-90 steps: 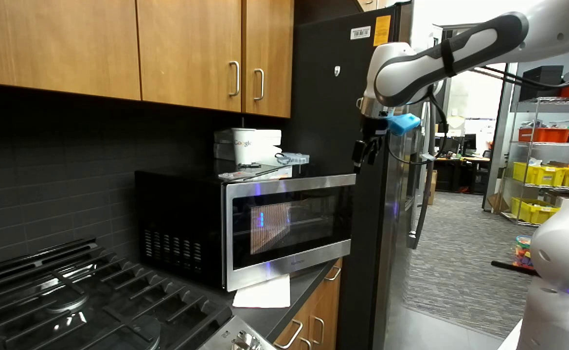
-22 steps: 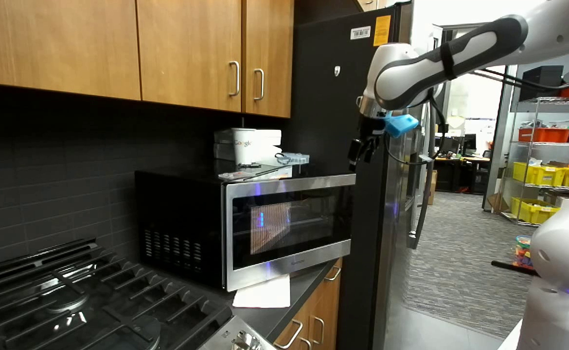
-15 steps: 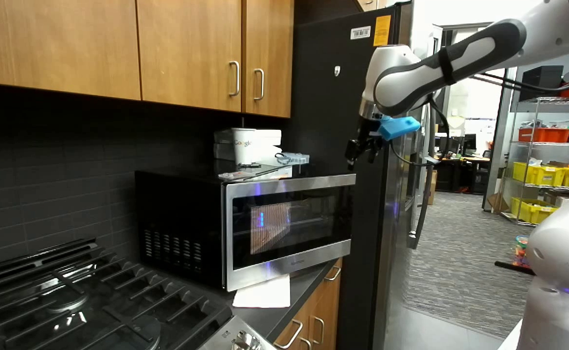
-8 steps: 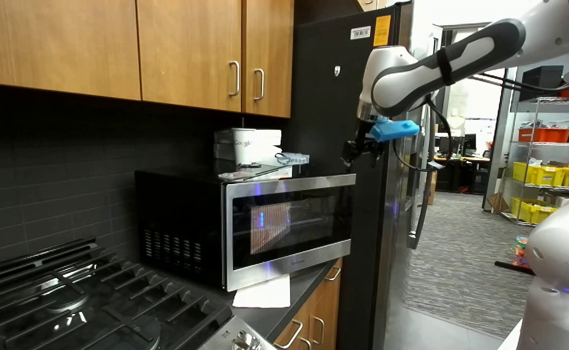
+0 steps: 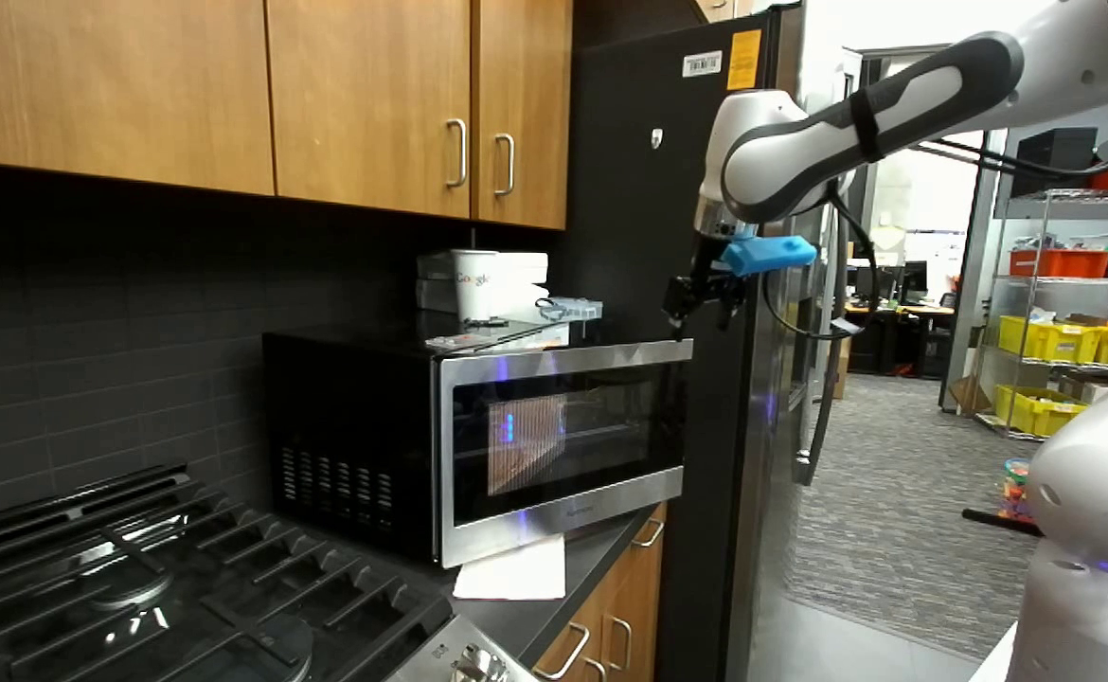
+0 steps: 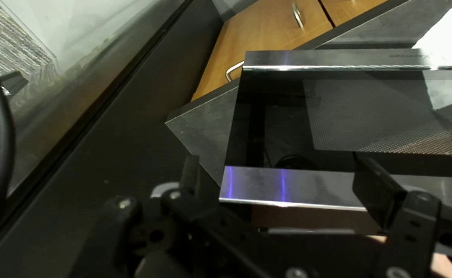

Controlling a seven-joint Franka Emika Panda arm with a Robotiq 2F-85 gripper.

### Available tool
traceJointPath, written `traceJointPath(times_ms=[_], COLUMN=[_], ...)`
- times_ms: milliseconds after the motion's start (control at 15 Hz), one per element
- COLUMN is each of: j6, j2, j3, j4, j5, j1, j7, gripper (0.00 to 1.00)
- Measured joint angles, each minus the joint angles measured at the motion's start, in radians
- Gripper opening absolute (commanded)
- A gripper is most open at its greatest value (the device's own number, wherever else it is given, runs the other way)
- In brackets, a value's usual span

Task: Push the microwave door closed

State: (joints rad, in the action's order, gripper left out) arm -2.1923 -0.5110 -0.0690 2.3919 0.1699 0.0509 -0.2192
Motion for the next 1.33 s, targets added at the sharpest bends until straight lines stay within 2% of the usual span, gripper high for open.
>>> traceJointPath(times_ms=[467,1000,1067,1133,1267,1333], j6=[0.037,0.062,0.062,0.062,0.062,0.063], j2=[0.0,0.0,0.0,0.0,0.0,0.0], j3=[0.019,0.022,0.022,0.023,0.025,0.026], j4=[0.0,-0.001,-0.001,-0.001,-0.001,-0.001], j5=[-0.094,-0.1,-0.1,-0.1,-0.1,-0.1], j1=[-0.025,-0.027,-0.027,-0.027,-0.028,-0.028], j7=[0.075,0.088,0.094,0.101,0.115,0.12], gripper=[1.0,1.0,0.97,0.73,0.7,0.63])
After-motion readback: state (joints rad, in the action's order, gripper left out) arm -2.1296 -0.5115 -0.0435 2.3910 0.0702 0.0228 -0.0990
